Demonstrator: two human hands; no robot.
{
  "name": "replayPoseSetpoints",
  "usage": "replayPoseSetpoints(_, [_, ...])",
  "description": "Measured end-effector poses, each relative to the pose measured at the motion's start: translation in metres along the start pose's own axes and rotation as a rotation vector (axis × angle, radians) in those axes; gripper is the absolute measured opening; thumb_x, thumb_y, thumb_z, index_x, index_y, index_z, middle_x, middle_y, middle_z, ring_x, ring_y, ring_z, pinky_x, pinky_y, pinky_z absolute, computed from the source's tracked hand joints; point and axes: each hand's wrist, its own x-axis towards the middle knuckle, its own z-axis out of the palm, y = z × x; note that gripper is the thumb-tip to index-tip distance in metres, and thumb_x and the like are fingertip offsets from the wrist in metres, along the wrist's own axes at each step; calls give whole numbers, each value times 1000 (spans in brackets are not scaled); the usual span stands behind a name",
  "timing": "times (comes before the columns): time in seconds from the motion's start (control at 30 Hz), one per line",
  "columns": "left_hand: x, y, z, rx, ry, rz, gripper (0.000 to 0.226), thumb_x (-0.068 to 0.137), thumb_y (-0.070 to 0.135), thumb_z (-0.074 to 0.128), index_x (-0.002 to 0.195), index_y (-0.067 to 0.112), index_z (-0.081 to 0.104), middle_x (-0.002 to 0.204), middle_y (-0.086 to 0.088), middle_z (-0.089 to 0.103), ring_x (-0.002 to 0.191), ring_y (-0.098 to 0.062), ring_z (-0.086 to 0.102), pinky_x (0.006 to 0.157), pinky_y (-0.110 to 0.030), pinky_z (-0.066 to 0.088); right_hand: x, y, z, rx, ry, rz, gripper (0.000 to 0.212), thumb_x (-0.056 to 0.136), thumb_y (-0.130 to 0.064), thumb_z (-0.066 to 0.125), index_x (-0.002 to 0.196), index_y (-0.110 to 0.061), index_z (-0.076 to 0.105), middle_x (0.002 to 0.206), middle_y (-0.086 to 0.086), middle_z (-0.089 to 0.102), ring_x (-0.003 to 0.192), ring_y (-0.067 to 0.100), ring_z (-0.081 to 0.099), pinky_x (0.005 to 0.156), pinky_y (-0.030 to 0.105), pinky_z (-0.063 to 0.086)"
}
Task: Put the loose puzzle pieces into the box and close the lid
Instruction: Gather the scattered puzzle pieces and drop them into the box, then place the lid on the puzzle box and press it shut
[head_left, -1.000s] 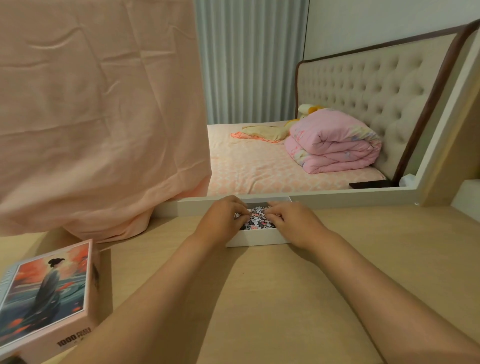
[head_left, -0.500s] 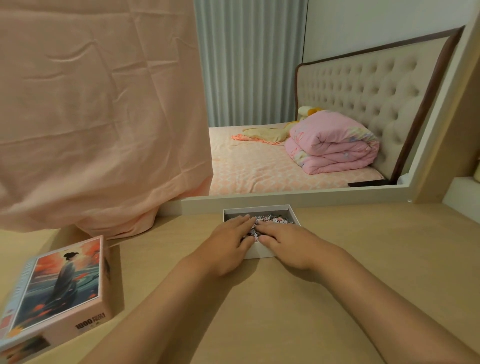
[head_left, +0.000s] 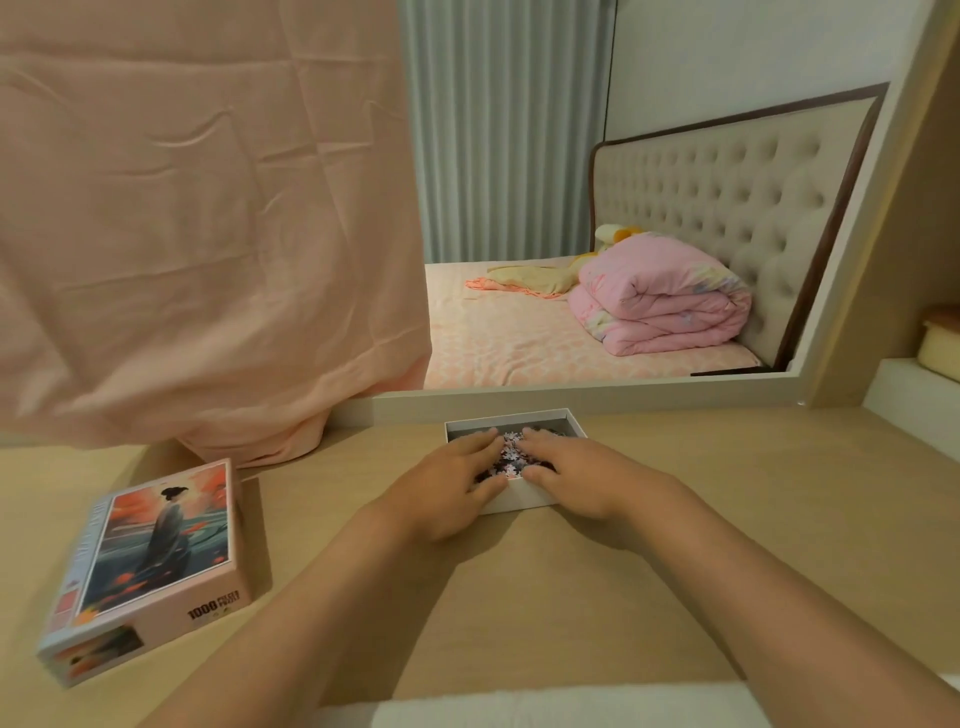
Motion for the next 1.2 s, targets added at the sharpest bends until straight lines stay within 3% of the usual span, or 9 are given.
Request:
replayPoseSetpoints(0.2, [-23,-6,-30,9,124,-62,58,100,38,48,153,21,30,157,5,30,144,-12,25,113,-19,16,8,-31,-7,7,170,-48,39,103,-34,45,139,-25,57,157,-4,38,139,19,41,113,36,34])
replayPoseSetpoints(0.3, [-56,-28,-49,60,176,-173,58,99,41,47,152,24,31,156,5,32,143,-13,27,113,-23,19,14,-74,-1,79,238,-129,33,101,-29,48,130,-26,64,134,-3,59,122,20,54,98,33,43])
replayPoseSetpoints(0.47, [-122,-76,-81,167,215,-452,54,98,41,45,150,29,34,153,0,36,138,-23,33,112,-38,25,28,-159,36,143,94,-250,43,97,-32,55,140,-25,55,144,-4,53,130,17,49,107,29,37])
replayPoseSetpoints(0.67, [-176,-115,-93,255,105,-727,39,96,46,35,127,29,53,140,1,47,132,-24,37,106,-55,26,36,-217,83,113,-60,-368,64,92,-53,55,151,-38,35,154,-1,39,135,21,43,112,43,36])
replayPoseSetpoints(0.77, [-184,-127,-91,212,4,-738,58,83,62,19,118,32,54,130,-1,52,122,-27,43,100,-55,37,36,-224,89,-52,-57,-398,62,93,-63,46,150,-44,32,155,2,38,141,23,35,114,46,28])
replayPoseSetpoints(0.83, [-182,-130,-87,214,-13,-717,68,78,66,9,117,35,54,129,-1,53,119,-27,44,96,-53,42,36,-222,89,-117,-16,-420,61,92,-66,41,149,-44,34,153,-1,43,139,21,38,110,46,29])
replayPoseSetpoints(0.97, [-169,-107,-89,234,38,-655,43,98,52,29,128,37,56,135,-2,54,120,-29,47,97,-44,41,35,-207,75,-202,92,-365,56,90,-69,42,137,-39,48,138,-4,58,125,23,50,99,45,32])
replayPoseSetpoints(1.1, [-146,-97,-88,188,28,-609,42,95,54,37,125,37,61,131,-5,56,120,-28,46,97,-40,41,35,-182,57,-274,82,-241,52,87,-68,45,127,-37,55,128,-1,62,118,26,53,96,44,33])
replayPoseSetpoints(1.2, [-134,-93,-92,182,24,-604,39,94,53,41,124,37,60,129,-4,57,118,-25,50,93,-38,44,34,-160,45,-297,77,-151,42,92,-57,47,121,-31,65,124,1,62,115,26,54,96,41,41])
